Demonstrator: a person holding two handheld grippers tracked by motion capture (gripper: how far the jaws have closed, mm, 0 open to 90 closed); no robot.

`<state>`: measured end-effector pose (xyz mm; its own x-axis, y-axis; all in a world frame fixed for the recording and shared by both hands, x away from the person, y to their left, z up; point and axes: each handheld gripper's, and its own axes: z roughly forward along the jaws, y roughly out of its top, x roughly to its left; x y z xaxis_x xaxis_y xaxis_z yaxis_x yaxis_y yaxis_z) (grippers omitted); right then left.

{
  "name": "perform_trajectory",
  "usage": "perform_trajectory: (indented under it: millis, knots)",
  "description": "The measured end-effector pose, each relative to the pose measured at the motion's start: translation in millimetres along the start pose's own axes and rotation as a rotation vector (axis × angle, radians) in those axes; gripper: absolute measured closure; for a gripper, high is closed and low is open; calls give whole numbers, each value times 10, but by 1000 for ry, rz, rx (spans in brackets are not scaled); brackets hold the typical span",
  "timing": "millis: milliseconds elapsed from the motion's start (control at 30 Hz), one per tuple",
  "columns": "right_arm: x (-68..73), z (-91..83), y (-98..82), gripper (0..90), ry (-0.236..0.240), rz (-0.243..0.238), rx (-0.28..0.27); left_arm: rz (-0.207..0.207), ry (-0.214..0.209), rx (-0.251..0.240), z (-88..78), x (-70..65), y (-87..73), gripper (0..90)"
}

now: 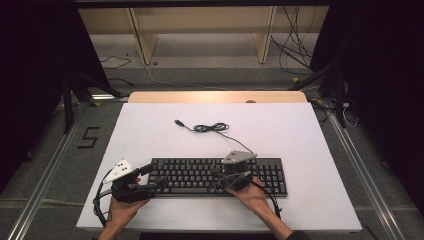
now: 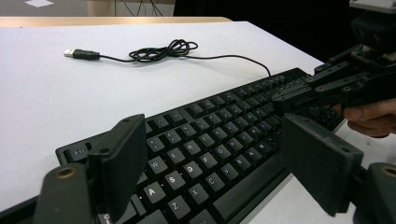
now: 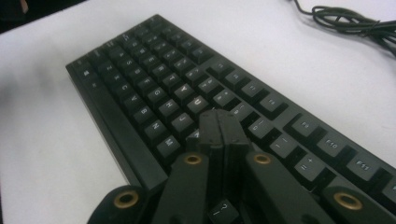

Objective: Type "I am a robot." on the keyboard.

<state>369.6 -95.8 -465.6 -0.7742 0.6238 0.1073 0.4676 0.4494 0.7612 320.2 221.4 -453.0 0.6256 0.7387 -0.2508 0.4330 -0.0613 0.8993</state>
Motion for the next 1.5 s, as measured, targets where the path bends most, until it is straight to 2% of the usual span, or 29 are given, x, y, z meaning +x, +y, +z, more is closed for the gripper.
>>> perform_trajectory:
  millis: [33, 300, 333, 833, 933, 1067, 1333, 1500]
  knots:
    - [3, 44, -3, 900, -8, 2, 20, 0, 0, 0, 0, 0, 0, 231]
    - [3, 44, -3, 900, -8, 2, 20, 3, -1, 1, -4, -7, 2, 231]
    - [18, 166, -34, 900, -28, -8, 63, 3, -1, 1, -4, -7, 2, 231]
    - [21, 169, -29, 900, -43, -3, 64, 3, -1, 2, -5, -7, 1, 231]
    - [5, 147, -24, 900, -32, 15, 55, 5, -1, 2, -7, -6, 3, 231]
    - [-2, 70, 2, 900, -20, 29, 1, 4, 0, 1, -10, -1, 3, 231]
    - [-36, -127, 24, 792, -9, 57, -87, 2, 3, 2, -14, 3, 5, 231]
    - [-62, -189, 4, 604, 2, 67, -95, 4, 7, 6, -16, 9, 7, 231]
